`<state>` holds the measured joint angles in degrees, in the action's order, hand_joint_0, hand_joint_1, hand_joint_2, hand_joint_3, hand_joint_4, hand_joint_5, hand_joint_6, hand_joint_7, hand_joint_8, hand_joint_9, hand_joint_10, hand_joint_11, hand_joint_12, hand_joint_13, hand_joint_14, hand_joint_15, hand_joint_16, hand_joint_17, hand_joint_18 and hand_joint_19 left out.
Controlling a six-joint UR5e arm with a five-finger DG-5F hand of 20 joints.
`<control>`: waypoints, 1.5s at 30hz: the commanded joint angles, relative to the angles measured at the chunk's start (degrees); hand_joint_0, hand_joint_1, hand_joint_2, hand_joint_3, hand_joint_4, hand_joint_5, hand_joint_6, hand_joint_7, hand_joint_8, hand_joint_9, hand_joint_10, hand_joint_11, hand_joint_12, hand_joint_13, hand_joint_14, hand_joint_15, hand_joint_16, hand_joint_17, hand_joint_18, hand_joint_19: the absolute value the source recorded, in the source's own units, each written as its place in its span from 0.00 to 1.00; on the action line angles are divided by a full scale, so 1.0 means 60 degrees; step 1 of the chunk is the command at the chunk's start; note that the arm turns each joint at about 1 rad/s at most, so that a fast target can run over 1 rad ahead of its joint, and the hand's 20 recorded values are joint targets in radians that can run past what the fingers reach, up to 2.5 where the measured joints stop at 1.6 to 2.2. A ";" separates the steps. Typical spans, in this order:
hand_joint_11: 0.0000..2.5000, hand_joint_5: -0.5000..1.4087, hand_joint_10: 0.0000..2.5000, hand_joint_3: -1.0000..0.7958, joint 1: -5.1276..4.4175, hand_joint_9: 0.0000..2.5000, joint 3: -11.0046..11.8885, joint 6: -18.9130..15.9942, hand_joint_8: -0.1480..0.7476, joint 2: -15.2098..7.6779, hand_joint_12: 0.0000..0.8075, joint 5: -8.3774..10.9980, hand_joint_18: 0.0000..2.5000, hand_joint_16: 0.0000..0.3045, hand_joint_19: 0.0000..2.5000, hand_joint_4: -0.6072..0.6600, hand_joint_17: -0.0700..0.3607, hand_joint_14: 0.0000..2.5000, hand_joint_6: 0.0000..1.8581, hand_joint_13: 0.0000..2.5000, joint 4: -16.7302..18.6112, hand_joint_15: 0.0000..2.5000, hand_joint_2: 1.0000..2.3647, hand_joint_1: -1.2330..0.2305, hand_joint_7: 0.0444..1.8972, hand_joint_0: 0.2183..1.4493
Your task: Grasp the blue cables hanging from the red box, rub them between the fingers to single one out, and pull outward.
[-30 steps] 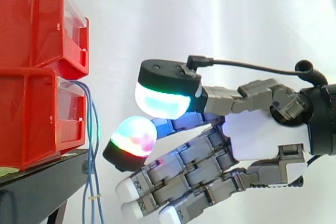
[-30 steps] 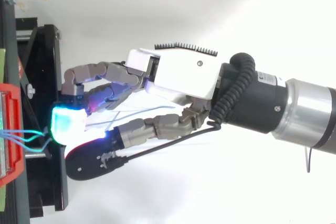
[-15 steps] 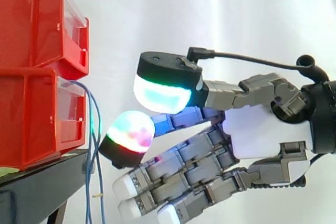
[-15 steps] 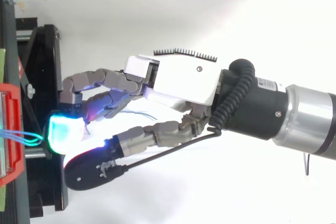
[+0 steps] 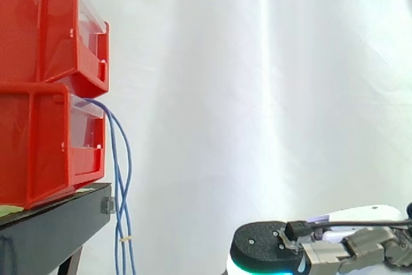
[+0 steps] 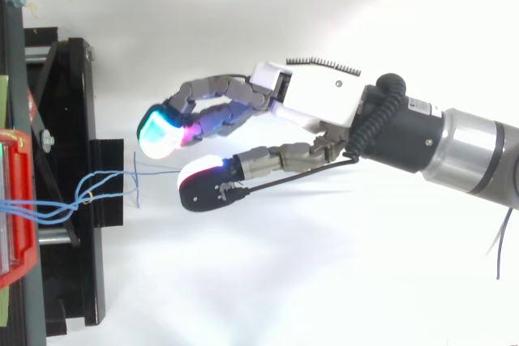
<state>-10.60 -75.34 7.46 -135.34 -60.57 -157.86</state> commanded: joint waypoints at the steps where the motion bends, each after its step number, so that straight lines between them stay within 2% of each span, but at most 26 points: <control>1: 0.01 0.18 0.00 0.28 0.0009 0.27 -0.0261 0.0808 0.42 -0.0090 0.40 0.0471 0.25 0.14 0.16 0.71 0.38 0.00 0.27 0.22 0.2858 0.05 0.00 0.41 0.42 0.25; 7: 0.01 0.18 0.00 0.28 -0.0035 0.27 -0.0261 0.1174 0.42 -0.0397 0.40 0.0544 0.25 0.14 0.16 0.71 0.38 0.00 0.27 0.22 0.3737 0.05 0.00 0.41 0.42 0.25; 9: 0.01 0.18 0.00 0.28 -0.0035 0.27 -0.0261 0.1218 0.42 -0.0412 0.40 0.0559 0.25 0.14 0.16 0.71 0.38 0.00 0.27 0.22 0.3795 0.05 0.00 0.41 0.42 0.25; 13: 0.02 0.18 0.00 0.28 -0.0050 0.27 -0.0261 0.1848 0.43 -0.0397 0.40 0.0515 0.25 0.14 0.16 0.71 0.38 0.00 0.27 0.22 0.3927 0.05 0.00 0.41 0.42 0.25; 17: 0.02 0.18 0.00 0.28 -0.0094 0.27 -0.0261 0.2624 0.42 -0.0441 0.40 0.0603 0.24 0.14 0.16 0.72 0.38 0.00 0.27 0.22 0.4543 0.05 0.00 0.41 0.42 0.26; 20: 0.02 0.18 0.00 0.28 -0.0123 0.27 -0.0246 0.2902 0.43 -0.0617 0.40 0.0662 0.24 0.14 0.16 0.72 0.38 0.00 0.27 0.22 0.4879 0.05 0.00 0.41 0.42 0.26; 21: 0.02 0.18 0.00 0.28 -0.0152 0.27 -0.0158 0.3020 0.43 -0.0837 0.40 0.0691 0.24 0.13 0.16 0.72 0.38 0.00 0.27 0.22 0.5260 0.05 0.00 0.41 0.42 0.26; 24: 0.02 0.18 0.00 0.28 -0.0196 0.27 0.0208 0.2976 0.43 -0.1291 0.40 0.0662 0.24 0.13 0.16 0.72 0.38 0.00 0.27 0.22 0.5714 0.05 0.00 0.41 0.43 0.26; 25: 0.02 0.18 0.00 0.28 -0.0226 0.27 0.0515 0.2946 0.43 -0.1554 0.40 0.0662 0.24 0.13 0.16 0.72 0.38 0.00 0.27 0.22 0.5846 0.05 0.00 0.41 0.43 0.26; 28: 0.02 0.18 0.00 0.28 -0.0270 0.27 0.1072 0.2814 0.43 -0.1994 0.40 0.0559 0.24 0.13 0.16 0.72 0.38 0.00 0.27 0.23 0.5802 0.05 0.00 0.41 0.43 0.26; 30: 0.02 0.18 0.00 0.28 -0.0299 0.27 0.1233 0.2771 0.43 -0.2111 0.40 0.0515 0.25 0.13 0.16 0.72 0.38 0.00 0.27 0.23 0.5685 0.05 0.00 0.41 0.43 0.26; 36: 0.02 0.19 0.00 0.28 -0.0372 0.28 0.1233 0.2873 0.43 -0.2111 0.40 0.0559 0.25 0.13 0.16 0.73 0.37 0.00 0.27 0.23 0.5656 0.05 0.00 0.41 0.45 0.27; 37: 0.02 0.19 0.00 0.28 -0.0402 0.28 0.1233 0.2917 0.43 -0.2257 0.40 0.0544 0.25 0.13 0.16 0.73 0.37 0.00 0.27 0.23 0.5714 0.05 0.00 0.41 0.45 0.27; 39: 0.02 0.19 0.00 0.28 -0.0431 0.28 0.1233 0.2873 0.43 -0.2419 0.39 0.0515 0.25 0.13 0.16 0.75 0.37 0.00 0.27 0.23 0.5802 0.05 0.00 0.41 0.48 0.27; 41: 0.02 0.20 0.00 0.28 -0.0460 0.28 0.1277 0.2697 0.43 -0.2565 0.39 0.0501 0.25 0.13 0.16 0.76 0.37 0.00 0.27 0.23 0.6212 0.05 0.00 0.41 0.51 0.28; 45: 0.03 0.21 0.00 0.29 -0.0475 0.29 0.1277 0.2536 0.43 -0.2565 0.39 0.0501 0.25 0.13 0.16 0.73 0.36 0.00 0.27 0.24 0.6388 0.06 0.00 0.42 0.61 0.29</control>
<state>-13.37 -67.72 23.41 -150.45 -57.52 -120.61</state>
